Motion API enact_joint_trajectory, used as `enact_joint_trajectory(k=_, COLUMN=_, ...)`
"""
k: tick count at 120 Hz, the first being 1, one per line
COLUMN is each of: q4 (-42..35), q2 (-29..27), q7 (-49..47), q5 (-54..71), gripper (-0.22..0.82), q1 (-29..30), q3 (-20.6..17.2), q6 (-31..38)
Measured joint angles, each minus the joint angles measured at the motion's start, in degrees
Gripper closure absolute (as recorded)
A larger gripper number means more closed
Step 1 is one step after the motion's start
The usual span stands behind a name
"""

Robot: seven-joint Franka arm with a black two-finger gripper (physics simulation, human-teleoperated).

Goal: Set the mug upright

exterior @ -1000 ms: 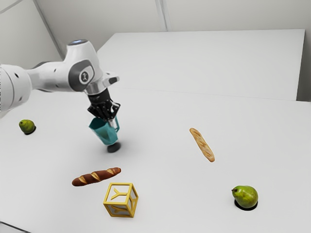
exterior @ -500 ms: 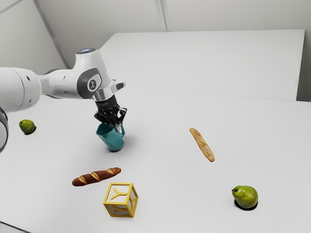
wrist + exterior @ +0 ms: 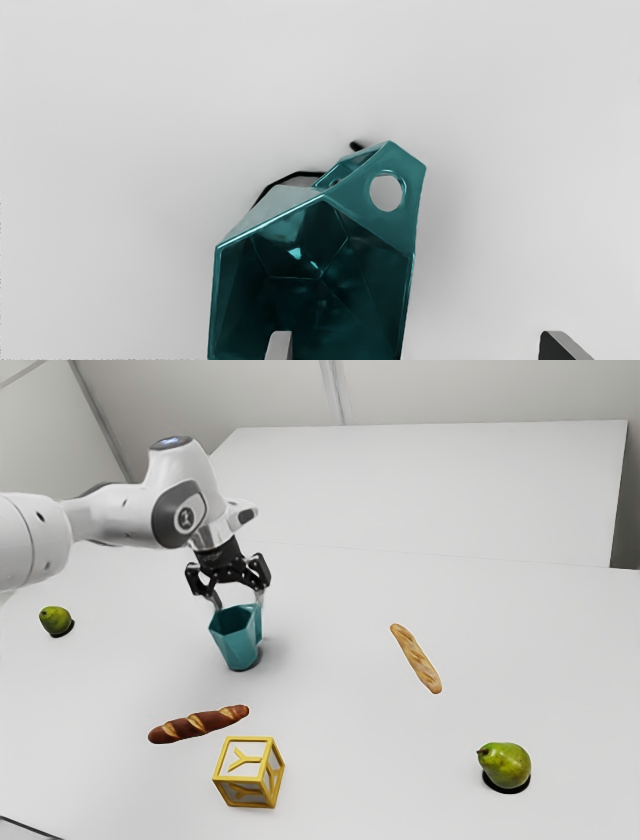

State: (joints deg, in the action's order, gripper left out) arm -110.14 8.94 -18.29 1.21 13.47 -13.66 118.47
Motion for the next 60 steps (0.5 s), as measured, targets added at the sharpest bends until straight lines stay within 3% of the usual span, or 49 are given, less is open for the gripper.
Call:
enact_joint_trajectory(k=31, q4=2.26, q2=-3.34, q7=1.66, q5=3.12, gripper=0.02, q1=-1.55, q3=0.42, q6=-0.42)
enact_joint_trajectory(k=60, q4=6.69, q2=-6.62, q7=4.84, q5=6.41, gripper=0.01, q1=-3.77, q3=0.56, q6=-5.31)
